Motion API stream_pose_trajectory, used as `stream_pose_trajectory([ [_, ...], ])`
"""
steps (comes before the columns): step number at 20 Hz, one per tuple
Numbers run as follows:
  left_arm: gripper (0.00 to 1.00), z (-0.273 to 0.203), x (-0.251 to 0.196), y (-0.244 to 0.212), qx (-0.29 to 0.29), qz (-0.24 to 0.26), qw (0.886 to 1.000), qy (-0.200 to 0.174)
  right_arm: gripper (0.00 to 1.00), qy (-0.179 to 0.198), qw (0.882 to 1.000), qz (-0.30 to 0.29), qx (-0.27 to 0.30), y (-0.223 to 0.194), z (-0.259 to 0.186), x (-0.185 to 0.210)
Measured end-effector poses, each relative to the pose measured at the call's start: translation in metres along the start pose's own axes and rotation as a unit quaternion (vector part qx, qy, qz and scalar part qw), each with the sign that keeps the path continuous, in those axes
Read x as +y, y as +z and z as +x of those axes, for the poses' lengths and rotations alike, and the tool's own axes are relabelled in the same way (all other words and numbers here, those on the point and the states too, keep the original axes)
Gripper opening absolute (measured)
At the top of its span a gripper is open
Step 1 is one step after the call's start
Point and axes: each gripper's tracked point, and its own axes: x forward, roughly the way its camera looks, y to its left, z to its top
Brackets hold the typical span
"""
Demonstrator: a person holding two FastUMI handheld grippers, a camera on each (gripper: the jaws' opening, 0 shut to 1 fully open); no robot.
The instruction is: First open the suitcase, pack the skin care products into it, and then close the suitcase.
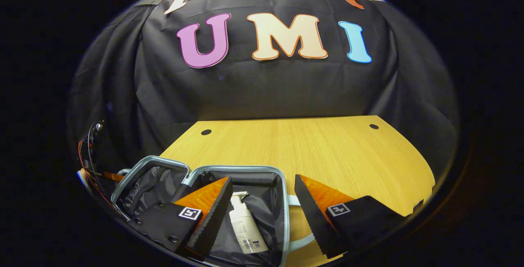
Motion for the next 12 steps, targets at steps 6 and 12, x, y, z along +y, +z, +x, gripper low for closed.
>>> stream_pose_trajectory([
  [6, 0.0, -0.06, -0.04, 0.041, -0.05, 0.03, 0.998, -0.017, 0.95, 0.031, 0.999, 0.0, -0.022, 0.013, -0.006, 0.0],
  [12, 0.0, -0.121, -0.104, 0.072, -0.109, 0.047, 0.992, -0.041, 0.95, 0.053, 0.997, -0.004, -0.047, 0.03, -0.02, -0.021],
])
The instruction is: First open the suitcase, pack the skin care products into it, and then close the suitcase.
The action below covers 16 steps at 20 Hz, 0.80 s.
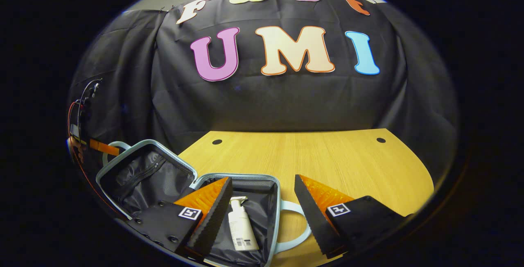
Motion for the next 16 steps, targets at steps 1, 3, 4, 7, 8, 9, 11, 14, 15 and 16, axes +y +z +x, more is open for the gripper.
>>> stream_pose_trajectory([
  [1, 0.0, -0.005, -0.01, 0.007, -0.007, 0.0, 1.0, -0.005, 0.95, 0.002, 1.0, 0.0, -0.003, 0.003, -0.003, -0.003],
  [3, 0.0, -0.014, -0.032, 0.017, -0.021, -0.01, 1.0, -0.017, 0.95, 0.005, 1.0, 0.001, -0.014, 0.011, -0.01, -0.01],
  [4, 0.0, -0.019, -0.043, 0.018, -0.022, -0.009, 0.999, -0.029, 0.95, 0.005, 1.0, 0.002, -0.019, 0.016, -0.014, -0.014],
  [7, 0.0, -0.031, -0.078, 0.032, -0.046, 0.003, 0.997, -0.054, 0.95, 0.005, 0.999, 0.002, -0.034, 0.026, -0.027, -0.025],
  [8, 0.0, -0.034, -0.089, 0.036, -0.05, 0.004, 0.997, -0.058, 0.95, 0.003, 0.999, 0.001, -0.038, 0.029, -0.031, -0.03],
  [9, 0.0, -0.038, -0.102, 0.042, -0.05, 0.012, 0.996, -0.069, 0.95, 0.002, 0.999, -0.002, -0.042, 0.031, -0.036, -0.036],
  [11, 0.0, -0.043, -0.132, 0.05, -0.061, 0.017, 0.994, -0.095, 0.95, -0.002, 0.999, -0.003, -0.046, 0.034, -0.044, -0.047],
  [14, 0.0, -0.051, -0.187, 0.06, -0.068, 0.026, 0.986, -0.147, 0.96, -0.012, 0.999, -0.003, -0.053, 0.036, -0.057, -0.067],
  [15, 0.0, -0.051, -0.204, 0.059, -0.07, 0.031, 0.984, -0.16, 0.96, -0.016, 0.998, -0.002, -0.055, 0.038, -0.06, -0.074],
  [16, 0.0, -0.05, -0.219, 0.06, -0.068, 0.038, 0.982, -0.173, 0.95, -0.02, 0.998, 0.0, -0.057, 0.039, -0.064, -0.082],
])
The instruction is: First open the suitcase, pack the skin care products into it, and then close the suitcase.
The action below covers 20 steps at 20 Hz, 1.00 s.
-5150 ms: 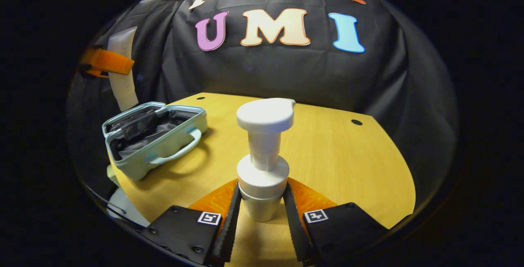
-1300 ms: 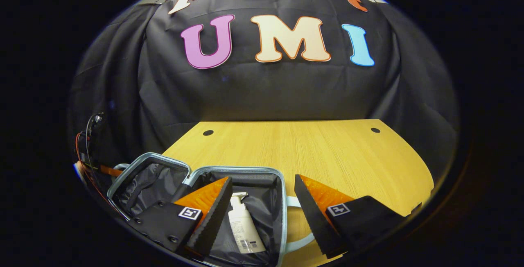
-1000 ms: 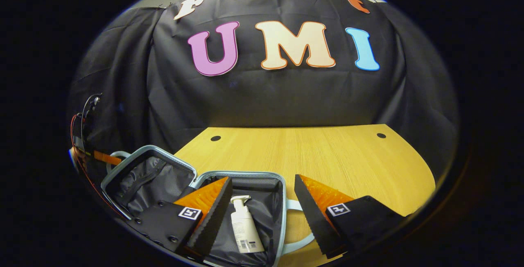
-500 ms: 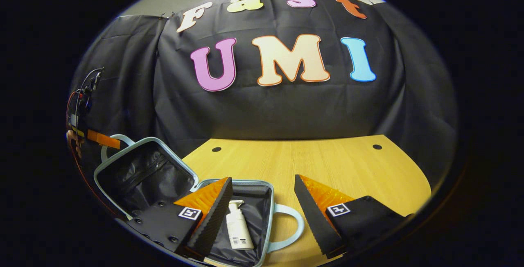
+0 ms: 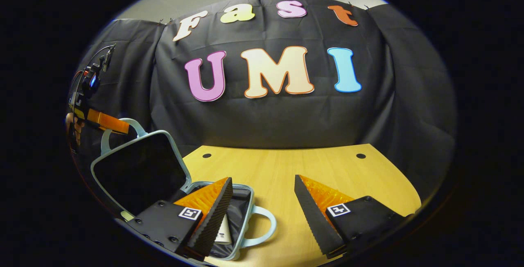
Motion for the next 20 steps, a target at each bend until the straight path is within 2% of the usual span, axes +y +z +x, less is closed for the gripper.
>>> stream_pose_trajectory([
  [2, 0.0, 0.01, -0.032, -0.001, 0.003, 0.001, 1.0, -0.031, 0.92, -0.009, 1.0, 0.003, -0.005, 0.003, -0.005, -0.017],
  [3, 0.0, 0.016, -0.048, -0.001, 0.005, -0.001, 0.999, -0.048, 0.95, -0.014, 1.0, 0.004, -0.006, 0.004, -0.007, -0.025],
  [4, 0.0, 0.021, -0.064, -0.005, 0.01, -0.003, 0.998, -0.065, 0.91, -0.019, 1.0, 0.007, -0.008, 0.005, -0.01, -0.033],
  [7, 0.0, 0.041, -0.103, -0.014, 0.019, 0.001, 0.995, -0.094, 0.91, -0.034, 0.999, 0.014, -0.011, 0.005, -0.018, -0.055],
  [9, 0.0, 0.057, -0.125, -0.019, 0.016, -0.005, 0.995, -0.102, 0.91, -0.043, 0.999, 0.013, -0.012, 0.004, -0.024, -0.07],
  [10, 0.0, 0.063, -0.136, -0.027, 0.025, -0.006, 0.994, -0.106, 0.95, -0.049, 0.999, 0.013, -0.013, 0.004, -0.027, -0.077],
  [11, 0.0, 0.069, -0.146, -0.033, 0.029, -0.006, 0.993, -0.112, 0.95, -0.053, 0.998, 0.014, -0.013, 0.004, -0.03, -0.084],
  [13, 0.0, 0.078, -0.163, -0.053, 0.051, 0.011, 0.992, -0.115, 0.92, -0.062, 0.998, 0.015, -0.012, 0.003, -0.036, -0.097],
  [14, 0.0, 0.084, -0.17, -0.061, 0.057, 0.018, 0.991, -0.117, 0.95, -0.066, 0.998, 0.016, -0.012, 0.002, -0.038, -0.103],
  [16, 0.0, 0.093, -0.184, -0.081, 0.078, 0.031, 0.989, -0.119, 0.92, -0.073, 0.997, 0.019, -0.01, -0.001, -0.043, -0.115],
  [17, 0.0, 0.097, -0.188, -0.091, 0.087, 0.034, 0.988, -0.12, 0.95, -0.077, 0.997, 0.02, -0.008, -0.004, -0.045, -0.121],
  [18, 0.0, 0.103, -0.192, -0.098, 0.096, 0.037, 0.987, -0.12, 0.92, -0.081, 0.997, 0.02, -0.005, -0.005, -0.048, -0.126],
  [20, 0.0, 0.114, -0.196, -0.113, 0.11, 0.042, 0.986, -0.119, 0.95, -0.088, 0.996, 0.021, -0.003, -0.01, -0.053, -0.137],
])
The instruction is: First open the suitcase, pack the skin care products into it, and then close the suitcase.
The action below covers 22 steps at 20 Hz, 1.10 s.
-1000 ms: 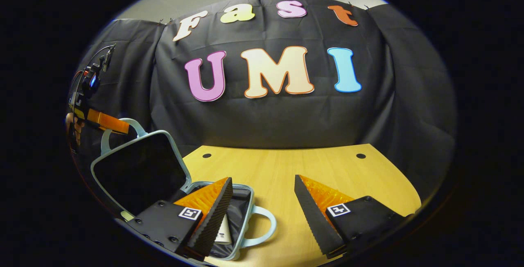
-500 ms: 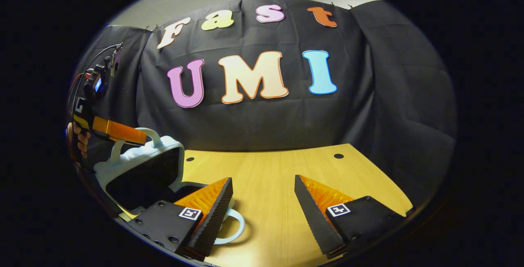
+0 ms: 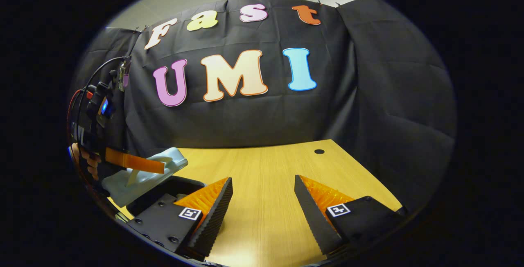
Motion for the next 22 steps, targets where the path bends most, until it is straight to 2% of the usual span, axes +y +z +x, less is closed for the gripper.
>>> stream_pose_trajectory([
  [2, 0.0, 0.013, -0.004, -0.013, 0.015, -0.003, 1.0, 0.001, 0.92, -0.007, 1.0, 0.001, 0.001, -0.001, -0.003, -0.012],
  [4, 0.02, 0.027, -0.008, -0.025, 0.026, -0.003, 1.0, 0.003, 0.95, -0.013, 1.0, 0.002, 0.002, -0.002, -0.005, -0.022],
  [7, 0.02, 0.046, -0.013, -0.047, 0.047, 0.006, 0.999, 0.008, 0.95, -0.021, 1.0, 0.003, 0.004, -0.003, -0.009, -0.034],
  [8, 0.02, 0.053, -0.015, -0.054, 0.055, 0.011, 0.998, 0.011, 0.92, -0.022, 1.0, 0.002, 0.004, -0.004, -0.009, -0.037],
  [10, 0.03, 0.063, -0.017, -0.07, 0.072, 0.022, 0.997, 0.017, 0.95, -0.023, 1.0, 0.002, 0.007, -0.006, -0.01, -0.042],
  [13, 0.05, 0.076, -0.018, -0.083, 0.083, 0.026, 0.996, 0.025, 0.95, -0.023, 1.0, -0.001, 0.009, -0.007, -0.011, -0.047],
  [14, 0.05, 0.077, -0.019, -0.084, 0.083, 0.022, 0.996, 0.027, 0.92, -0.023, 1.0, -0.002, 0.008, -0.006, -0.012, -0.048],
  [15, 0.15, 0.077, -0.018, -0.084, 0.073, 0.02, 0.997, 0.034, 0.95, -0.023, 1.0, -0.002, 0.008, -0.005, -0.013, -0.049],
  [16, 0.18, 0.074, -0.021, -0.075, 0.06, 0.017, 0.997, 0.037, 0.95, -0.024, 1.0, -0.002, 0.007, -0.005, -0.012, -0.051],
  [19, 0.8, 0.06, -0.027, -0.033, -0.02, 0.025, 0.998, 0.05, 0.95, -0.024, 1.0, 0.0, 0.001, 0.001, -0.013, -0.053],
  [20, 0.79, 0.05, -0.028, -0.015, -0.051, 0.032, 0.996, 0.059, 0.95, -0.023, 1.0, 0.002, -0.004, 0.006, -0.013, -0.053],
  [21, 0.9, 0.038, -0.026, 0.004, -0.087, 0.042, 0.993, 0.073, 0.95, -0.022, 1.0, 0.004, -0.011, 0.012, -0.012, -0.051],
  [22, 0.89, 0.024, -0.025, 0.025, -0.126, 0.055, 0.987, 0.086, 0.95, -0.021, 1.0, 0.005, -0.018, 0.019, -0.012, -0.05],
])
